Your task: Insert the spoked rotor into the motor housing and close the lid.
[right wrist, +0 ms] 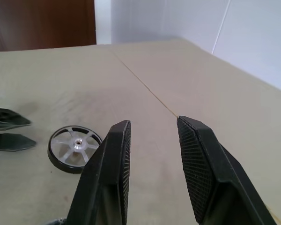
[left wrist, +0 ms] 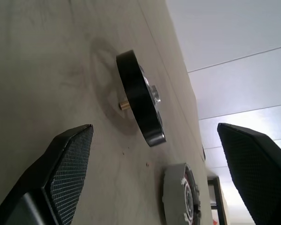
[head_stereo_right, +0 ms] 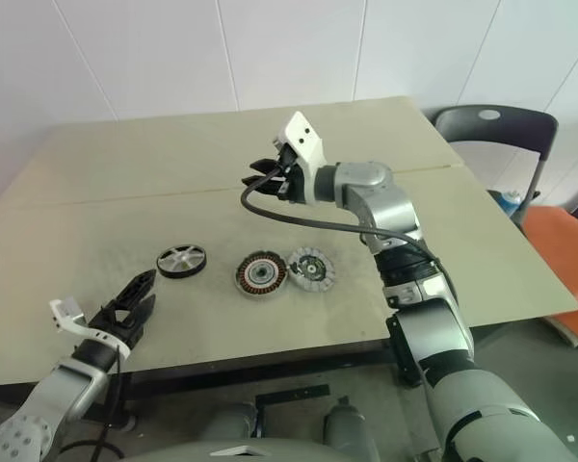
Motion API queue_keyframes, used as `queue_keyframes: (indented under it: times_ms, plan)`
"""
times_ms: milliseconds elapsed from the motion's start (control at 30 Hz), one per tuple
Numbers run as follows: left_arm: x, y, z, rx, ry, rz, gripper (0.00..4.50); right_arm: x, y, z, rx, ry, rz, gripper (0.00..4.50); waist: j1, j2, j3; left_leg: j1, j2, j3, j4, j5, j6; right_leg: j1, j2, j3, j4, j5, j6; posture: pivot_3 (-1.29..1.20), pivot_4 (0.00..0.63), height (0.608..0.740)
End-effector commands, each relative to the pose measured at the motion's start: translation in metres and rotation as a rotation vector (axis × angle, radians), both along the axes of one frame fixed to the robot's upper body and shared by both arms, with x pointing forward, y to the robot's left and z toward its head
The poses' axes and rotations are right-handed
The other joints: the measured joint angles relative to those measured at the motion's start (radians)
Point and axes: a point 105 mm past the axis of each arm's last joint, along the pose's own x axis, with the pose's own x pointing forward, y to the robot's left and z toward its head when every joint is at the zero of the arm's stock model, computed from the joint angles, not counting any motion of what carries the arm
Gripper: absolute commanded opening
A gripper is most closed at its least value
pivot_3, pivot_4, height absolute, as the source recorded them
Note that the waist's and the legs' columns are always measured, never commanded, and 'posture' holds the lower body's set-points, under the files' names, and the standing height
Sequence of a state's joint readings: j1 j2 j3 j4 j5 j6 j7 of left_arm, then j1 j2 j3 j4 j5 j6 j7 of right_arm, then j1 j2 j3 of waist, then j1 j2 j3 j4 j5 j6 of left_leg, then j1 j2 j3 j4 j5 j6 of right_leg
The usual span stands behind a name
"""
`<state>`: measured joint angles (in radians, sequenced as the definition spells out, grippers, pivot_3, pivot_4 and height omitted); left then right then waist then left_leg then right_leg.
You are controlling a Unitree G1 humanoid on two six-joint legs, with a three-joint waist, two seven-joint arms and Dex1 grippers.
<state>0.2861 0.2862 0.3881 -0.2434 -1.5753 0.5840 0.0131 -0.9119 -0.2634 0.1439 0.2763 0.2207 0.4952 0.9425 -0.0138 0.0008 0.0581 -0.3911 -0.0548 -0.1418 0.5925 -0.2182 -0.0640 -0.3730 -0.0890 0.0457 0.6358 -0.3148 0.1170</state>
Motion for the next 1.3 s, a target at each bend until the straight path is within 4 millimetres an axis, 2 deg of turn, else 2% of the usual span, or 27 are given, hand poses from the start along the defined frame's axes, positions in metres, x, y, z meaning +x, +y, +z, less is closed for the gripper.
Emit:
queue_keyframes:
  times_ms: [33,233,567,700,833,1033,1133,1233,1300]
  plan:
    - [0.012,0.001,-0.002,0.02,-0.005,-0.01,4.5,-0.005,0.004,0.023,0.027,-0.068,0.026,1.66,0.001,0.0,0.0,0.0,0.0,0.0,0.0,0.0,0.0,0.0,0.0,0.0,0.0,0.0,0.0,0.0,0.0,0.74]
    - [0.028,-0.004,-0.001,0.013,-0.023,-0.049,4.5,-0.004,0.003,0.024,0.04,-0.059,0.019,1.66,0.001,0.0,0.0,0.001,0.0,0.0,0.002,0.001,-0.002,0.0,0.001,0.0,0.006,0.0,0.001,0.0,0.0,0.74]
    - [0.029,-0.009,-0.001,0.004,-0.017,-0.118,4.5,0.0,0.001,0.02,0.04,-0.044,-0.001,1.66,0.002,0.0,0.0,0.001,0.0,0.0,0.004,0.002,-0.003,0.0,0.001,0.001,0.011,0.0,0.001,0.0,0.0,0.74]
    - [0.035,-0.01,-0.002,-0.005,-0.017,-0.132,4.5,0.0,0.003,0.021,0.042,-0.044,0.004,1.66,0.003,0.0,0.0,0.001,0.0,0.0,0.004,0.002,-0.003,0.0,0.001,0.001,0.011,0.0,0.001,0.0,0.0,0.74]
    - [0.043,-0.005,-0.009,-0.02,0.004,-0.122,3.58,0.001,0.003,0.023,0.046,-0.058,-0.007,1.69,0.003,0.0,0.0,0.002,0.0,0.0,0.004,0.002,-0.003,0.0,0.001,0.001,0.012,0.0,0.001,0.0,0.0,0.74]
    - [0.052,-0.006,-0.007,-0.038,-0.017,-0.152,1.45,0.006,-0.004,0.023,0.034,-0.074,-0.052,1.69,0.001,0.0,0.0,0.002,0.0,-0.001,0.004,0.003,-0.004,0.0,0.001,0.001,0.012,0.002,0.003,0.0,0.0,0.74]
    - [0.053,-0.011,0.001,-0.046,-0.056,-0.198,0.47,0.007,-0.007,0.023,0.029,-0.079,-0.07,1.69,0.001,0.0,0.0,0.002,0.0,-0.001,0.004,0.003,-0.004,0.0,0.001,0.001,0.013,0.002,0.003,0.0,0.0,0.74]
    - [0.051,-0.015,0.007,-0.058,-0.09,-0.234,0.41,0.008,-0.009,0.023,0.029,-0.076,-0.077,1.69,-0.003,-0.001,-0.001,0.002,0.0,0.0,0.004,0.003,-0.004,0.0,0.001,0.002,0.013,0.002,0.003,0.0,0.0,0.74]
    - [0.052,-0.015,0.024,-0.115,-0.18,-0.229,0.41,0.004,-0.01,0.024,0.041,-0.056,-0.05,1.69,-0.003,-0.001,-0.001,0.001,0.0,0.0,0.004,0.003,-0.004,0.0,0.001,0.002,0.013,0.002,0.003,0.0,0.0,0.74]
